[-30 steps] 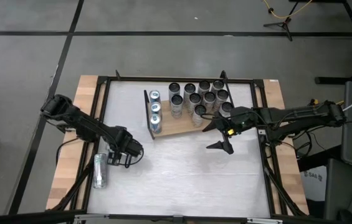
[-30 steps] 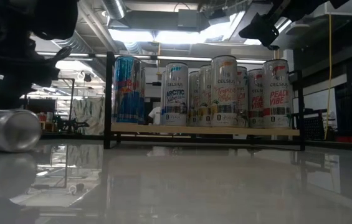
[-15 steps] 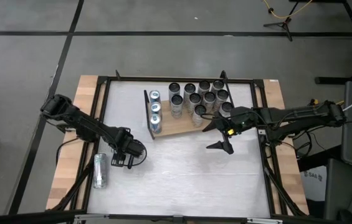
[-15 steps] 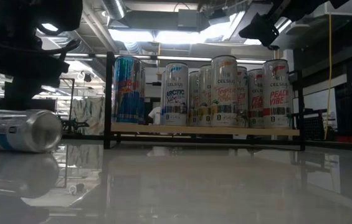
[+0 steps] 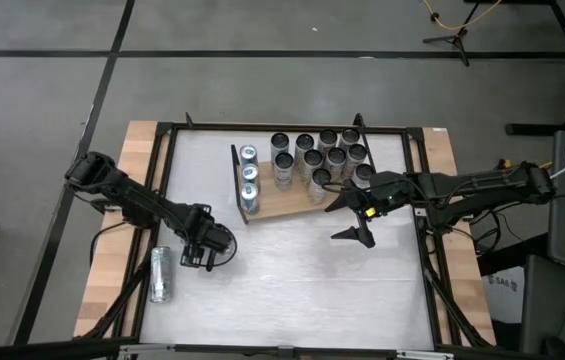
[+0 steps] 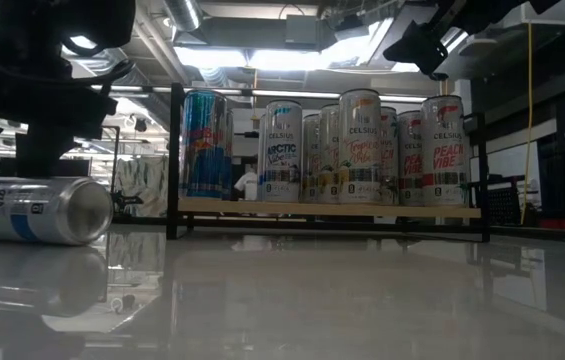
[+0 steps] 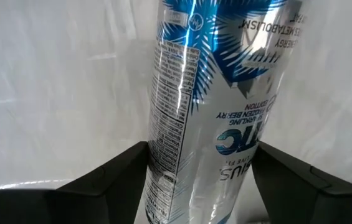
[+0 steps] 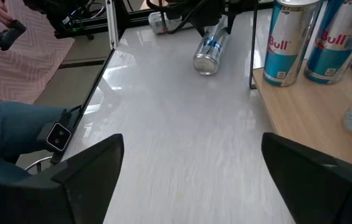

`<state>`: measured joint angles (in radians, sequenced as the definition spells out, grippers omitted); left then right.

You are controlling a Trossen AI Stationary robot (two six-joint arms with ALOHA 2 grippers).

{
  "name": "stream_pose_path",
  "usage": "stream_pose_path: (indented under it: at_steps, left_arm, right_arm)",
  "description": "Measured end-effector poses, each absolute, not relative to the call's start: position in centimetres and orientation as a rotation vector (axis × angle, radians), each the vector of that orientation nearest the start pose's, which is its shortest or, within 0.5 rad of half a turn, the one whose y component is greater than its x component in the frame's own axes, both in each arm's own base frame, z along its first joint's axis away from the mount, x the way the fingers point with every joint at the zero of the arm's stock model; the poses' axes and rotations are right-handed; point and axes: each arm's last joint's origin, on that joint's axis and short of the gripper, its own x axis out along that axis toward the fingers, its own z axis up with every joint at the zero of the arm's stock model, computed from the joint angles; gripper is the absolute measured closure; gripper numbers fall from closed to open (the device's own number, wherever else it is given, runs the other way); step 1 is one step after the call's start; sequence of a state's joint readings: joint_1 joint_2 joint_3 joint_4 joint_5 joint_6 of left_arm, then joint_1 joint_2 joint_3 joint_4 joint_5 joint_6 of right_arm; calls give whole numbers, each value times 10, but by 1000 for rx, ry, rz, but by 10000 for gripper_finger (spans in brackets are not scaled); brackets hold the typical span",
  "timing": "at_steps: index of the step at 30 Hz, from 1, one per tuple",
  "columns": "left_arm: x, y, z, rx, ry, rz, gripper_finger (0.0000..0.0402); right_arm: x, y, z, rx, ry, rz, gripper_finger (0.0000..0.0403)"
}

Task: Place canned beverage on shelf
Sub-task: Put the white-blue soda can on the shelf aligned with the other white-blue soda can

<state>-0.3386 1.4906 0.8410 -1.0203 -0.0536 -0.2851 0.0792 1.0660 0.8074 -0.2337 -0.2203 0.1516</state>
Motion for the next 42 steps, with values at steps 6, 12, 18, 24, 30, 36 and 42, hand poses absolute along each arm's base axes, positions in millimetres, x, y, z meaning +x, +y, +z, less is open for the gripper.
stream_pose_path:
  at_steps: [6,12,18,24,30,36,42]
  left_arm:
    - [209,-72,170,105,1647,18,134]
    - [210,-73,168,72,1636,34,94]
    - [209,-73,168,-1,1649,112,79]
    - [203,-77,169,32,1682,109,79]
    - [199,-79,168,86,1670,175,79]
    - [189,-80,159,103,1694,212,79]
    - [185,-79,152,97,1701,226,78]
  right_arm:
    - [228,24,285,182,514,255,26]
    - [228,24,285,182,515,255,26]
    - [228,24,285,182,515,255,26]
    - [228,24,285,182,515,255,27]
    - [228,24,285,182,515,255,26]
    - [228,24,285,182,515,255,27]
    - [228,24,285,182,515,255,27]
